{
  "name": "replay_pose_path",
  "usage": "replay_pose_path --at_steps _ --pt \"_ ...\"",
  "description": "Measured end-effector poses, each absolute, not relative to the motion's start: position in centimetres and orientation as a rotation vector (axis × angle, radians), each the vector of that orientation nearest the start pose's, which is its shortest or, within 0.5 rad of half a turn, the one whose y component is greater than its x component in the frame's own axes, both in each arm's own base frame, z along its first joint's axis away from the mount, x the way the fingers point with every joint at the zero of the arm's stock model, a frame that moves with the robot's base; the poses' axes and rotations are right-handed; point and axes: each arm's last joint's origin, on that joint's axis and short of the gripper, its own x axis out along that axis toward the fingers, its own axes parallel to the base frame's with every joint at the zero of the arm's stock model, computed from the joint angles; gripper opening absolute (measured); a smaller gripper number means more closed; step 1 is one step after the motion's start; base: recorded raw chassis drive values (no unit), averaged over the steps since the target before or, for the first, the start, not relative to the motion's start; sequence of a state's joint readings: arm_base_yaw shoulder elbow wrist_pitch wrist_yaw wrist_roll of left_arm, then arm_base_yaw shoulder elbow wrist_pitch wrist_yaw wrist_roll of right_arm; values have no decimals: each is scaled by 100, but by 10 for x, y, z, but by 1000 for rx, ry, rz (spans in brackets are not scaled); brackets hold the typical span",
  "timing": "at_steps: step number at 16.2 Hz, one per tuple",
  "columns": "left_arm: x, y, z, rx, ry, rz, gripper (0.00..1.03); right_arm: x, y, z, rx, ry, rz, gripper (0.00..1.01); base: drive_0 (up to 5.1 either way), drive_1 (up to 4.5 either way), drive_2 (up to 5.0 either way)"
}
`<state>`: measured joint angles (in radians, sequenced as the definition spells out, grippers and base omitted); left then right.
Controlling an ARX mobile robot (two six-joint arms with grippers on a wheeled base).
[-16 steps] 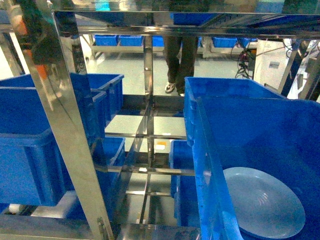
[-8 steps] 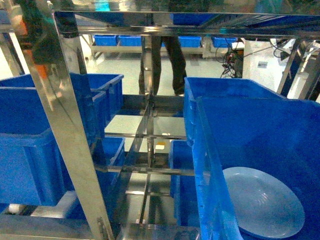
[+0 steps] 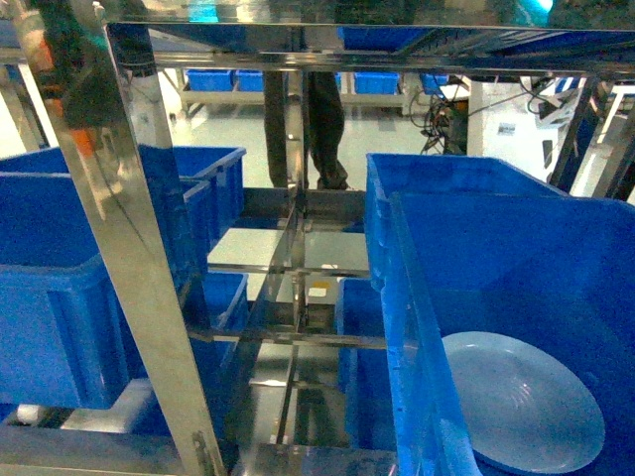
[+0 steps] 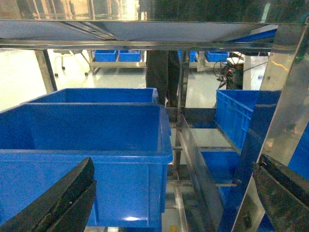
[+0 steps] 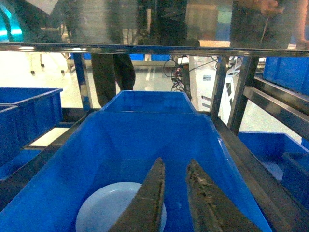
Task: Place blue tray on left shelf second layer neatly
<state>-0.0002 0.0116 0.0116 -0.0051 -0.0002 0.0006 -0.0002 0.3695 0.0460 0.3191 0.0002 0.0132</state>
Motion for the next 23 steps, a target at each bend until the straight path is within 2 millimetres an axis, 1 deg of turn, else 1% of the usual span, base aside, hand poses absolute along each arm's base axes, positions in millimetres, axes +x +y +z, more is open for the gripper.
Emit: replay_pose_path --at_steps 3,7,9,16,18,19,20,23 --pt "98 0 166 0 5 0 98 120 0 176 8 3 0 1 0 0 0" --pt "98 0 166 0 5 0 98 118 0 173 7 -23 -1 2 0 0 0" --pt "98 0 166 0 5 0 98 117 0 171 6 -8 0 2 0 0 0" --pt "98 0 166 0 5 0 98 108 0 171 6 -14 0 2 0 0 0" --pt "98 0 166 0 6 2 98 98 0 166 6 19 -1 2 0 0 0" --pt "98 0 166 0 5 0 98 97 0 170 6 -27 0 2 0 0 0" --pt "98 0 166 1 4 2 98 97 0 166 6 5 -1 2 0 0 0" --pt "98 0 166 0 5 0 98 97 0 167 6 -4 0 2 0 0 0"
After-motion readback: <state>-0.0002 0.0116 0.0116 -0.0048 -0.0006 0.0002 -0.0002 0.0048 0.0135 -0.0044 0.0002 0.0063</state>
